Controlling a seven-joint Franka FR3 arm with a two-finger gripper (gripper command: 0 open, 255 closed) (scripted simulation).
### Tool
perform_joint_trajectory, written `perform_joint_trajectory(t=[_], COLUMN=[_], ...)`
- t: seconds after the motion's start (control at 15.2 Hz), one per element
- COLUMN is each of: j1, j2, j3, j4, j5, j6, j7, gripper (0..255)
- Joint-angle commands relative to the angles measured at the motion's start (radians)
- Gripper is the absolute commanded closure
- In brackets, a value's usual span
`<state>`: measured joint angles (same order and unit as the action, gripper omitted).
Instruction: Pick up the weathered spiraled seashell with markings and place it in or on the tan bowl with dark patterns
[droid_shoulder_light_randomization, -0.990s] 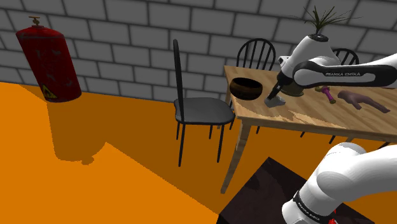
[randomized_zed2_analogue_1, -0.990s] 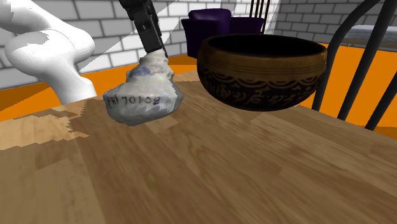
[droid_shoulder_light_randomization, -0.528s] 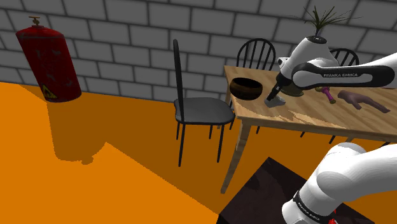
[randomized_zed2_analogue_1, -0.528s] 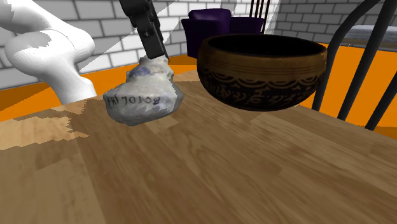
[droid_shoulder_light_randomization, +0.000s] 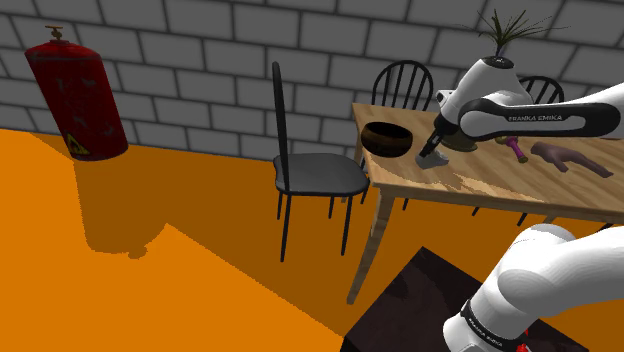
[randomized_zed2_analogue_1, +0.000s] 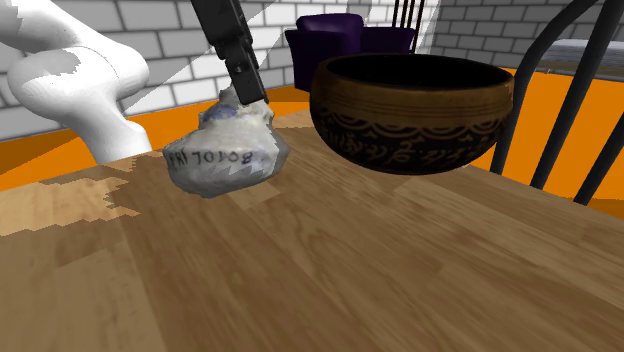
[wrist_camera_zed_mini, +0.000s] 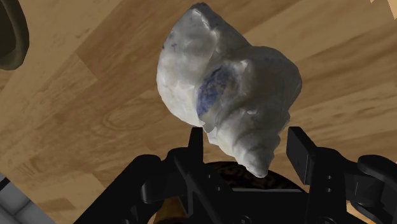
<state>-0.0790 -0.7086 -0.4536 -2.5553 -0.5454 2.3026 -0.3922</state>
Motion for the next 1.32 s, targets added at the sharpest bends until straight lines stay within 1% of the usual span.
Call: perform_joint_trajectory(t=[0.0,0.2,1.25], j1=[0.000,0.000,0.033], j2=[0.000,0.001,-0.013], j3=[-0.001,0.000,0.048], j4=[0.000,-0.001,0.199], j5=[0.000,0.000,0.071], j6=[0.000,0.000,-0.210], j7=[0.000,0.000,-0.050], gripper=[255,255,255])
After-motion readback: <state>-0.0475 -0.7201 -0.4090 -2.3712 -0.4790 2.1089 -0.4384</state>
